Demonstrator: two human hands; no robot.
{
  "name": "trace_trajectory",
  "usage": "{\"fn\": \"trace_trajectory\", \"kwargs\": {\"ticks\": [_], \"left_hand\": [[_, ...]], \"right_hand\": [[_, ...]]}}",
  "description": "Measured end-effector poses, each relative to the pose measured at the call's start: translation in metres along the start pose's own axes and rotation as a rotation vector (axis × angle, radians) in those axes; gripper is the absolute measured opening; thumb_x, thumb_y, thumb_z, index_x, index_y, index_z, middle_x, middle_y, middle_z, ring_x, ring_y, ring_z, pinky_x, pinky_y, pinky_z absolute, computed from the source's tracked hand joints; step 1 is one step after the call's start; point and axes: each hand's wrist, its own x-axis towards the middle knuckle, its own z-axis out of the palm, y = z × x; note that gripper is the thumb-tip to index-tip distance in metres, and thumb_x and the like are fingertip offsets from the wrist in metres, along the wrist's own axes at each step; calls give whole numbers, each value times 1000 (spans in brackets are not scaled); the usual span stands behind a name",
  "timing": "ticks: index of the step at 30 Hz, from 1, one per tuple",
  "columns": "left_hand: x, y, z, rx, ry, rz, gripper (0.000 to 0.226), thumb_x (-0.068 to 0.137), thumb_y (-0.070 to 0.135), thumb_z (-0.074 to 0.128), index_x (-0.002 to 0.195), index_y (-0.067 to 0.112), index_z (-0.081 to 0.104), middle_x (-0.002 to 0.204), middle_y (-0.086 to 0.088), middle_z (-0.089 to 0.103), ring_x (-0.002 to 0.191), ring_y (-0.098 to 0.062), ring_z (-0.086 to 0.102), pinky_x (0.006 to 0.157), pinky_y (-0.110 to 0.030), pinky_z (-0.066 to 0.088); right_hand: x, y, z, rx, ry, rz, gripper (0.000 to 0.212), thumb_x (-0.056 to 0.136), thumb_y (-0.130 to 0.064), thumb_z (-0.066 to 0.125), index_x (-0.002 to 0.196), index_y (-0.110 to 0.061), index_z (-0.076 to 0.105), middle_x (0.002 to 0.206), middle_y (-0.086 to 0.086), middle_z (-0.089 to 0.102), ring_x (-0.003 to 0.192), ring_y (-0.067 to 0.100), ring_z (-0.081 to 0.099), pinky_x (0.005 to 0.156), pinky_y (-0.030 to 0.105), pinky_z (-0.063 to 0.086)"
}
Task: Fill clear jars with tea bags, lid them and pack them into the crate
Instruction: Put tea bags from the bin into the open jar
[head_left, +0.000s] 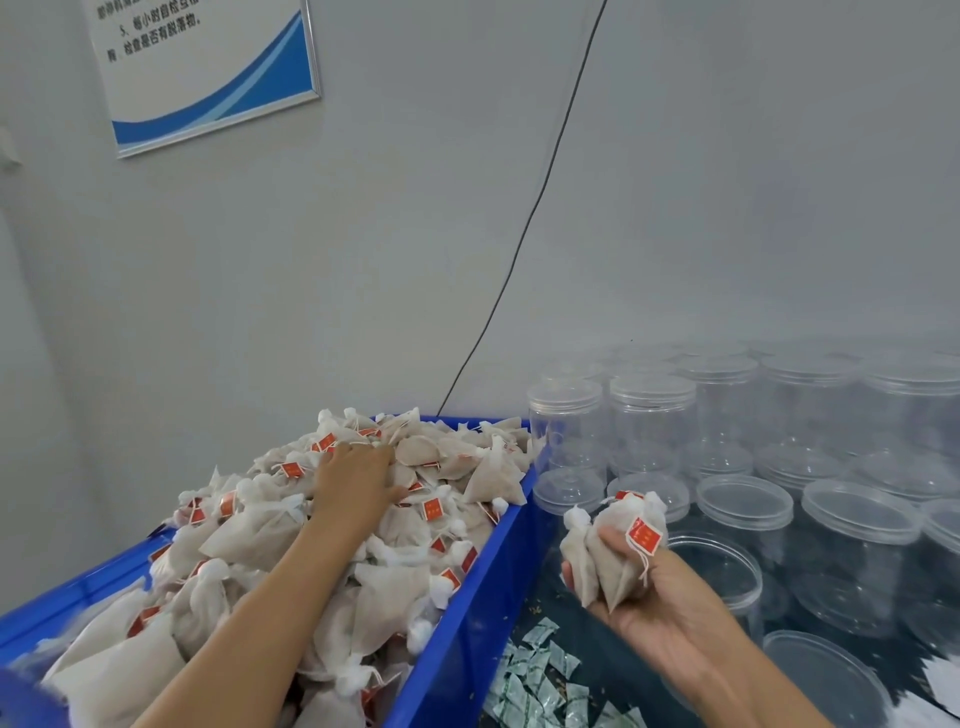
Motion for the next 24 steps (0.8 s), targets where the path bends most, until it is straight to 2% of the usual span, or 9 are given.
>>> {"fn": "trace_trajectory", "kwargs": {"ticks": [3, 5, 10, 13, 15, 17, 19, 21, 24], "left_hand": [[-4, 2, -2, -128, 114, 0, 28, 89, 47, 60, 94, 20, 64, 93, 2, 67, 95, -19, 60, 85, -33, 45], [-9, 7, -3, -323, 197, -21, 25, 88, 44, 63, 90, 20, 64, 86, 4, 66, 86, -18, 61, 79, -34, 49], [-13, 23, -7, -722, 279, -93, 20, 84, 39, 69, 82, 21, 64, 79, 12, 64, 74, -9, 60, 67, -29, 49], [-9, 24, -6, -977, 318, -203, 25, 90, 35, 63, 81, 12, 64, 78, 2, 65, 73, -17, 59, 61, -29, 42], [-6, 22, -9, -1300, 278, -316, 35, 95, 34, 55, 84, 1, 59, 78, -14, 62, 67, -23, 58, 57, -30, 42], [-5, 19, -21, -1700, 223, -417, 35, 98, 36, 48, 94, 2, 56, 80, -17, 64, 63, -26, 65, 51, -32, 47], [-6, 15, -34, -1995, 232, -435, 27, 100, 37, 43, 101, 13, 54, 84, -7, 73, 73, -23, 73, 61, -36, 52], [-8, 13, -44, -2175, 281, -361, 22, 101, 32, 40, 102, 15, 53, 87, -6, 74, 81, -22, 74, 76, -41, 55], [-15, 21, -47, -2187, 130, -226, 25, 103, 29, 38, 107, 9, 53, 98, -12, 71, 85, -23, 73, 77, -37, 58]], "right_hand": [[2, 3, -1, -4, -4, 44, 43, 74, 0, 66, 116, -2, 57, 111, 27, 63, 94, 36, 63, 57, 42, 59], [2, 5, -2, -9, -26, 76, 49, 75, -1, 65, 122, -1, 55, 115, 28, 62, 94, 38, 61, 55, 41, 58], [-2, 6, 3, 78, -138, 156, 51, 70, -3, 66, 120, 0, 58, 110, 30, 61, 73, 35, 61, 53, 37, 57], [-2, 7, 4, 92, -188, 195, 48, 68, -5, 67, 115, 1, 60, 108, 31, 60, 73, 34, 62, 55, 37, 56], [-2, 7, 3, 99, -201, 222, 49, 68, -5, 66, 115, 2, 59, 108, 31, 61, 74, 34, 62, 55, 38, 56], [-2, 7, 3, 110, -210, 242, 53, 66, -4, 69, 117, 2, 58, 107, 31, 61, 74, 34, 62, 55, 38, 56], [-2, 7, 2, 112, -226, 250, 65, 56, 2, 79, 118, 2, 58, 107, 31, 60, 75, 34, 62, 56, 39, 56], [-2, 7, 1, 116, -233, 256, 74, 50, 5, 83, 119, 1, 58, 108, 31, 60, 75, 34, 62, 56, 40, 56], [-3, 8, 2, 103, -240, 230, 68, 58, -2, 77, 123, -2, 59, 116, 31, 59, 77, 35, 63, 55, 41, 56]]}}
